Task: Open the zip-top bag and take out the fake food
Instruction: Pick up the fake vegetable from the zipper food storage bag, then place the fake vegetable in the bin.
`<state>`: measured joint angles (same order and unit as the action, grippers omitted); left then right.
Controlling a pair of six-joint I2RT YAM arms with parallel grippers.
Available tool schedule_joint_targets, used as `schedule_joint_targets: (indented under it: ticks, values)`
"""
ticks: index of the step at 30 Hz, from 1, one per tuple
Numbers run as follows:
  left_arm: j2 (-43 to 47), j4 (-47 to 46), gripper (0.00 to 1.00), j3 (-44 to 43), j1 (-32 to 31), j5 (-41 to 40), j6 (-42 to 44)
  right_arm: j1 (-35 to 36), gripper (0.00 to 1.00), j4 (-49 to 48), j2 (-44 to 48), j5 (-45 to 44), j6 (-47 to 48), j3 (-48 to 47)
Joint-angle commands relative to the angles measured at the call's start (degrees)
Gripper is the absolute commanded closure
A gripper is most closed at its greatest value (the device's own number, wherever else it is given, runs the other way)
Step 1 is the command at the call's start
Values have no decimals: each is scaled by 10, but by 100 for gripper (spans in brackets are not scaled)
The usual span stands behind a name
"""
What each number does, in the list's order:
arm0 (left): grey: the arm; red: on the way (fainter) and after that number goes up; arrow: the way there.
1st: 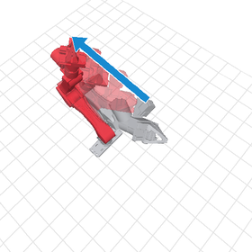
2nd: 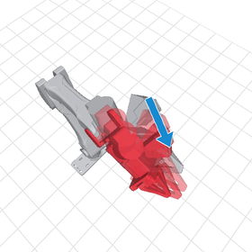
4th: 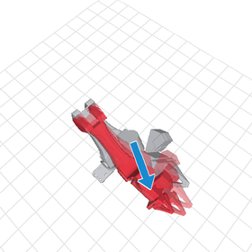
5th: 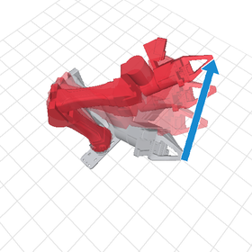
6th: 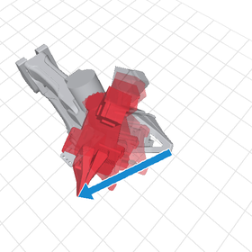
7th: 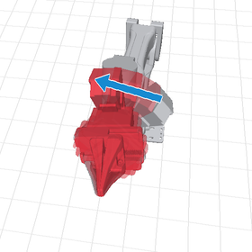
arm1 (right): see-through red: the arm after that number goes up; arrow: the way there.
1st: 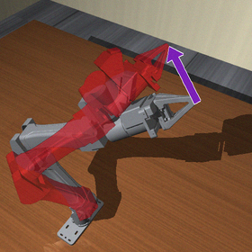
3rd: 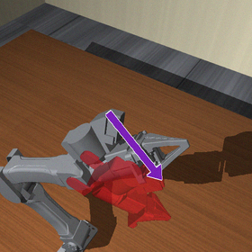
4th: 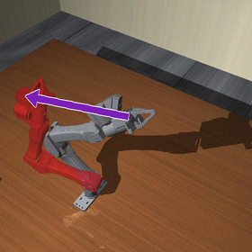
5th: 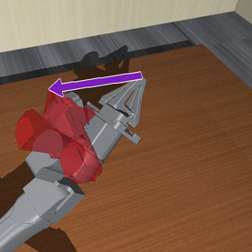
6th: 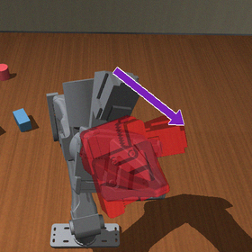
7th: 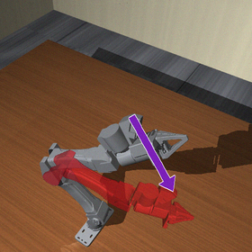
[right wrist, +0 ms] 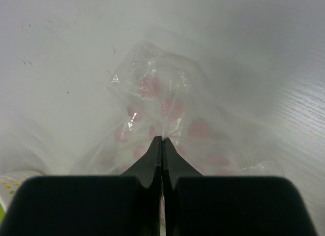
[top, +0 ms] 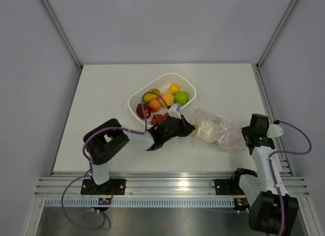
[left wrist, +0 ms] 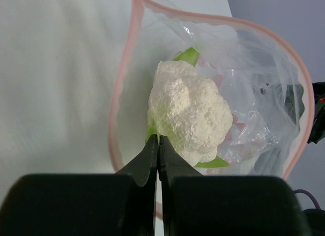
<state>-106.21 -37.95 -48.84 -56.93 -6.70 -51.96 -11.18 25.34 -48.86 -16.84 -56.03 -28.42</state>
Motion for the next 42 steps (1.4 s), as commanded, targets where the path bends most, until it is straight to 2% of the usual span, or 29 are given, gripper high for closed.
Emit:
schedule_joint_targets:
  ticks: [1,6,11,20,25,36,42]
  values:
    - [57,-16,100,19,6,-35,29,0,100,8,1,-43,-10,-26]
    - [98,18,100,23,7,-58,51,0,100,3,0,-36,-10,-22]
    - [125,110,100,-18,8,-83,96,0,100,1,-5,-31,-9,-22]
    - [178,200,100,-67,21,-124,145,0,100,-7,-17,-20,-1,-22]
    - [180,260,100,-134,23,-145,193,0,100,-11,-21,-15,0,-22]
    - [163,354,100,-246,46,-136,229,0,100,-17,-26,-4,2,-21]
    - [167,418,100,-289,59,-186,259,0,100,-20,-24,4,2,-21]
